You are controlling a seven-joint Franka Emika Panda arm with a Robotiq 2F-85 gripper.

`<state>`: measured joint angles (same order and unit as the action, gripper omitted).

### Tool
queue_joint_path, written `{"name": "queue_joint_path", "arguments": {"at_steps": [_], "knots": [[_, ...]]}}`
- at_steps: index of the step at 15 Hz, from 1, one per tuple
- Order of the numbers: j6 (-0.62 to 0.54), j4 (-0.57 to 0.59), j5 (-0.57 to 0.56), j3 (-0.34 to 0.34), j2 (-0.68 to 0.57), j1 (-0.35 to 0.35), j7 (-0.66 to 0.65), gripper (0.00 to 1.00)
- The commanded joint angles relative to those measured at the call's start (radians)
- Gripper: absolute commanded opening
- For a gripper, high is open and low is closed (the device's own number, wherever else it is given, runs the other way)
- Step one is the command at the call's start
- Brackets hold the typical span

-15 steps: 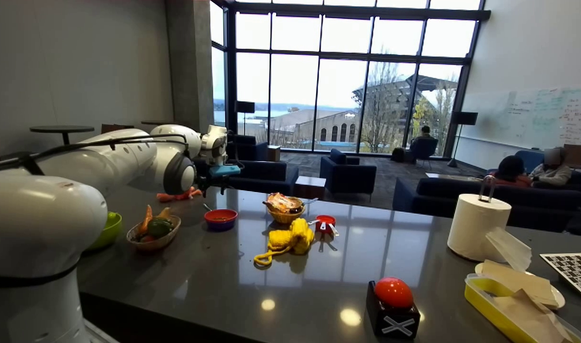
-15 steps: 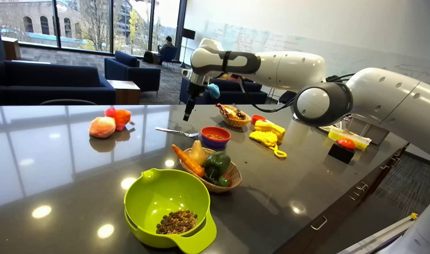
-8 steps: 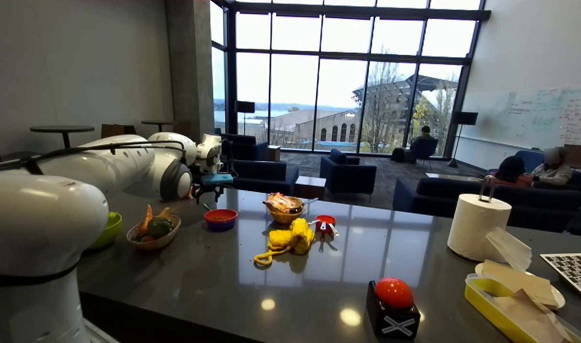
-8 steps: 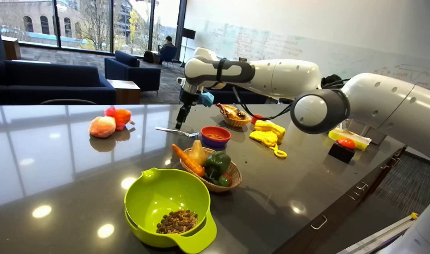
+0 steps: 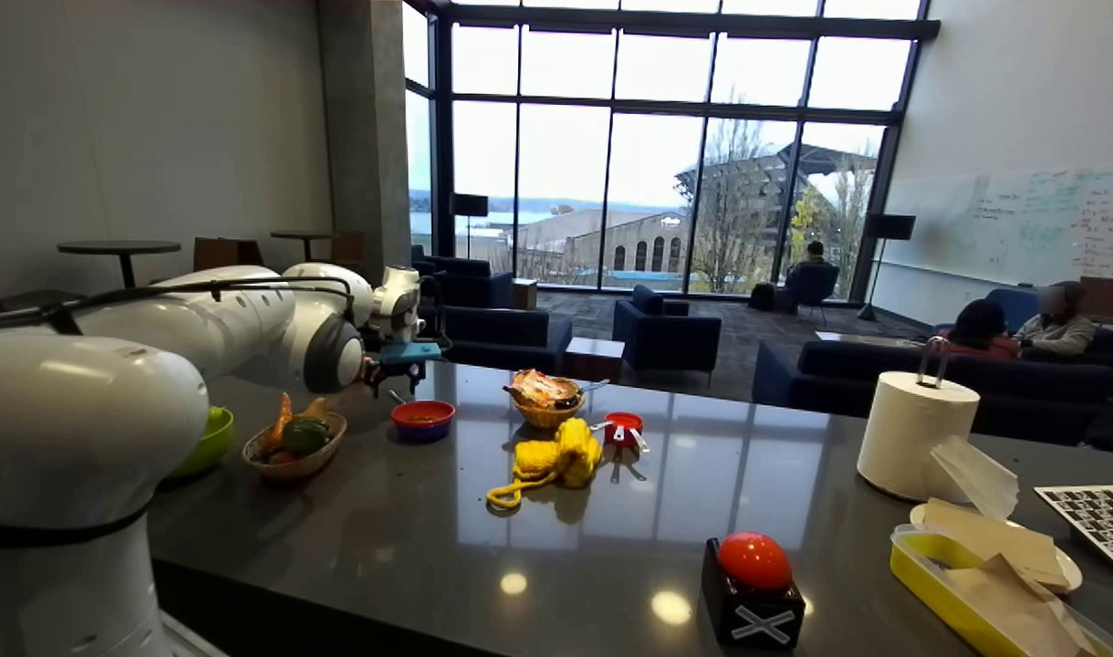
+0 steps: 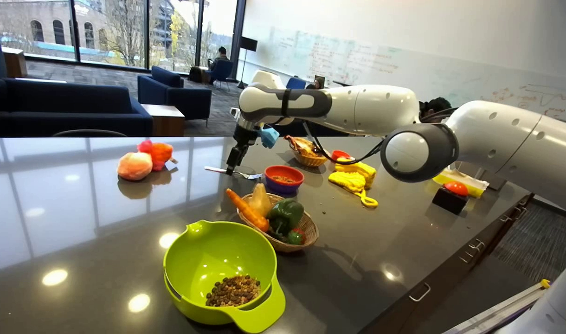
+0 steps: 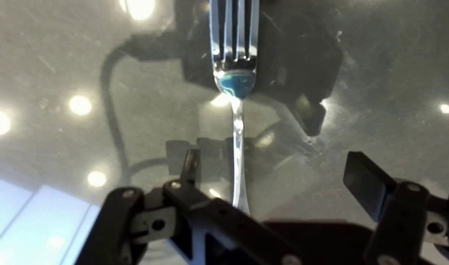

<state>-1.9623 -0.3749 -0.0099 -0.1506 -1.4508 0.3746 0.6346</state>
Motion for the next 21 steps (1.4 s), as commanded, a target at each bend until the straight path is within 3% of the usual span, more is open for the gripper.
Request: {"name": "queue_joint_path", "arguments": {"at_steps": [1,4,5,7,16,21], "knots": [[-0.019,0.032,-0.004,0.008,-0.035,0.002,-0.003,1.00],[-0.059,-0.029,-0.006,0.009,-0.014,-0.007,0.001,1.00],[-0.068,-0.035,-0.007,0.011,-0.014,-0.010,0.001,0.75],[-0.079,-0.044,-0.009,0.012,-0.011,-0.013,0.005,0.69],[-0.077,-0.014,-0.014,0.029,-0.014,-0.017,0.001,0.02],[-0.034,0.027,-0.024,0.040,-0.014,-0.009,-0.010,0.02]]}}
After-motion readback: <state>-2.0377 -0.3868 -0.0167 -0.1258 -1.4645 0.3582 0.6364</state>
